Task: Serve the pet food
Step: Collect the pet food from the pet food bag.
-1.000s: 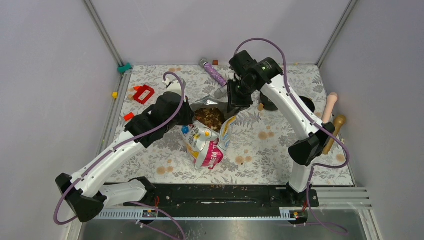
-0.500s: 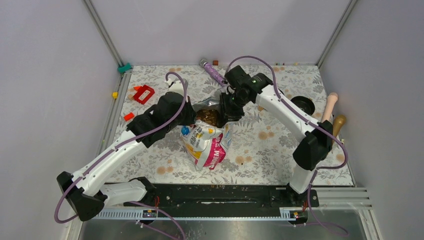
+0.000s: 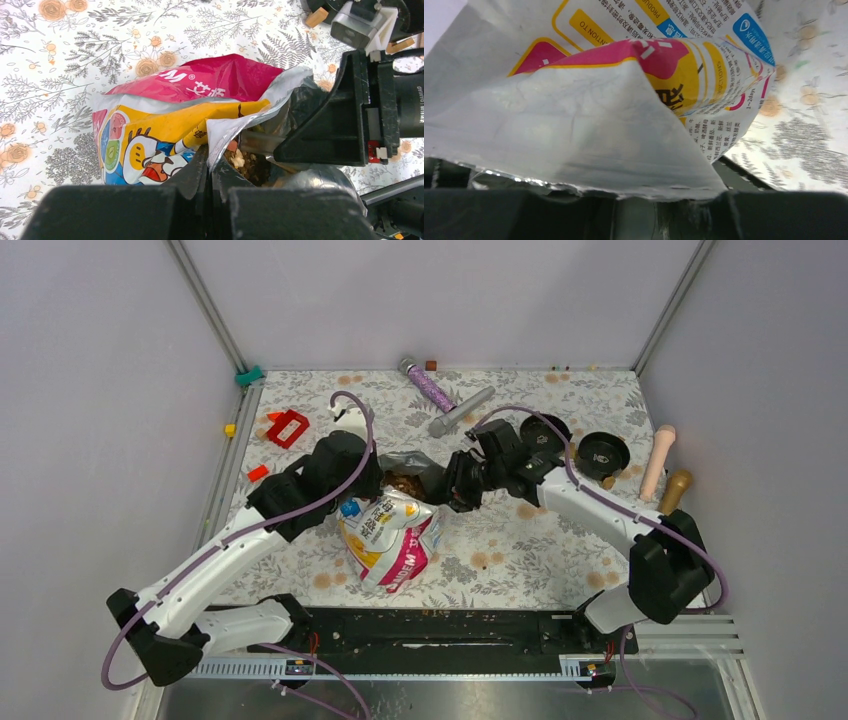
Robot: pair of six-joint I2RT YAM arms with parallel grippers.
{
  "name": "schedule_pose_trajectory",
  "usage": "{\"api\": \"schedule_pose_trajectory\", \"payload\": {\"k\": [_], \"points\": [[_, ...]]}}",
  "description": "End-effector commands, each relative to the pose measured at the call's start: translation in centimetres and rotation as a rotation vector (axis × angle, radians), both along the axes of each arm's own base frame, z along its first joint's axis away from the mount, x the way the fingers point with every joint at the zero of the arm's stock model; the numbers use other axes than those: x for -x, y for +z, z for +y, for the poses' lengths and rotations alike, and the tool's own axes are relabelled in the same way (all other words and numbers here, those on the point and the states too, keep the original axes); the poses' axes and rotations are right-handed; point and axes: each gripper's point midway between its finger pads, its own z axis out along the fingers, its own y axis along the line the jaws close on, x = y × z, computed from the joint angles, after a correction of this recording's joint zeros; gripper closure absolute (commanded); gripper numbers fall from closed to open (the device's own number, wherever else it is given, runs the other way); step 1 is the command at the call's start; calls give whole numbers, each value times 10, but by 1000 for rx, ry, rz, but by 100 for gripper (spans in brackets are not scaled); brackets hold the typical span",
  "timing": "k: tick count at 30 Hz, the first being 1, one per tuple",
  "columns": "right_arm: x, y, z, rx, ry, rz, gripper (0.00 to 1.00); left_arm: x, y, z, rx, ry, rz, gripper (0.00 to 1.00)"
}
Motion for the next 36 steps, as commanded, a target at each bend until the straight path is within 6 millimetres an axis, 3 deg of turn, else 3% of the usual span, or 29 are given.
{"api": "schedule_pose_trajectory", "payload": {"k": [1,6,14,25,32,36], "points": [[32,77,25,-381,124,-8,100,-6,27,5,34,36,-96,100],[33,87,12,-434,65,-25,100,-4,25,3,26,30,-95,100],[40,96,-12,-370,-5,-132,100,-1,25,3,16,28,-94,100],[47,106,-27,-375,-52,-140,100,5,27,2,-5,31,-113,100],[24,100,-43,-353,-178,-136,100,7,30,2,13,27,-116,100],[16,110,-49,-421,-232,-133,100,8,30,1,16,25,-114,100]]}}
